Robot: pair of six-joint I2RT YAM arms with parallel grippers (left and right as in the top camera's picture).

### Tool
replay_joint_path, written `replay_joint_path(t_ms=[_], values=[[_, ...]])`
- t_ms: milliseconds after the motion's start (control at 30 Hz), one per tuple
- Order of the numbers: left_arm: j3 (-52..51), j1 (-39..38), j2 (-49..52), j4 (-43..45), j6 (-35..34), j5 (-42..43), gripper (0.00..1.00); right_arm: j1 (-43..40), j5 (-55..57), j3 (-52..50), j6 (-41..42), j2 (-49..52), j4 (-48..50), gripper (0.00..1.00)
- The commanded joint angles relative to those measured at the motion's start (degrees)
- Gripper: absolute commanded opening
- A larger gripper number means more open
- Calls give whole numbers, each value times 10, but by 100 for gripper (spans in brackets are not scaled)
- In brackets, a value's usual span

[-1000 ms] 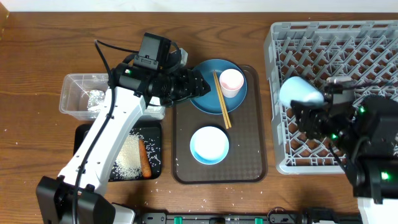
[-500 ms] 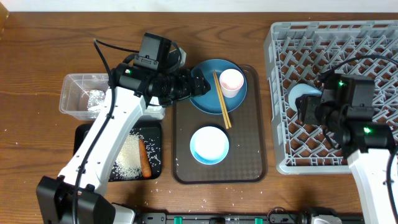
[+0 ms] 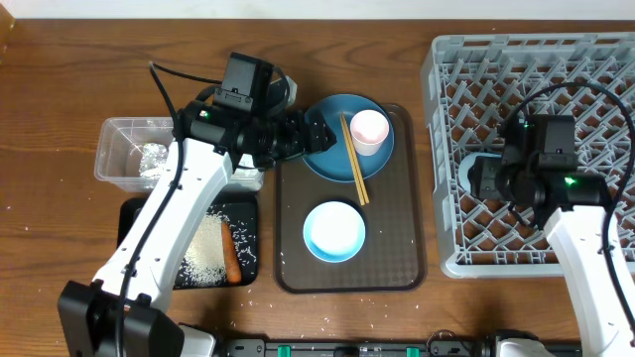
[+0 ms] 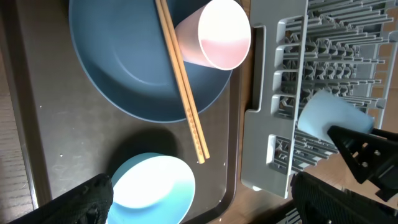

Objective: Sort waste into correct bins and load items into the dishwasher rack
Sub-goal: 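Set the cup upside down in the rack and open the right gripper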

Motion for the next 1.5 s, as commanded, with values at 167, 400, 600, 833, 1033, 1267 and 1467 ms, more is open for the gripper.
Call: replay_joint_path(t_ms=[167,400,600,833,1033,1267,1467], values=[[2,1,0,-2,4,-9,94,0,5,7,7,19,-7,60],[2,1,0,-2,4,-9,94,0,5,7,7,22,-13,99],[2,1,0,-2,4,-9,94,0,5,7,7,22,-16,99],[2,1,0,-2,4,-9,94,0,5,7,7,22,-16,99],[2,1,0,-2,4,-9,94,0,3,7,7,22,-16,99],[2,1,0,-2,4,-9,94,0,3,7,9,22,-38,99],[2,1,0,-2,4,-9,94,0,-3,7,10,22,-41,99]])
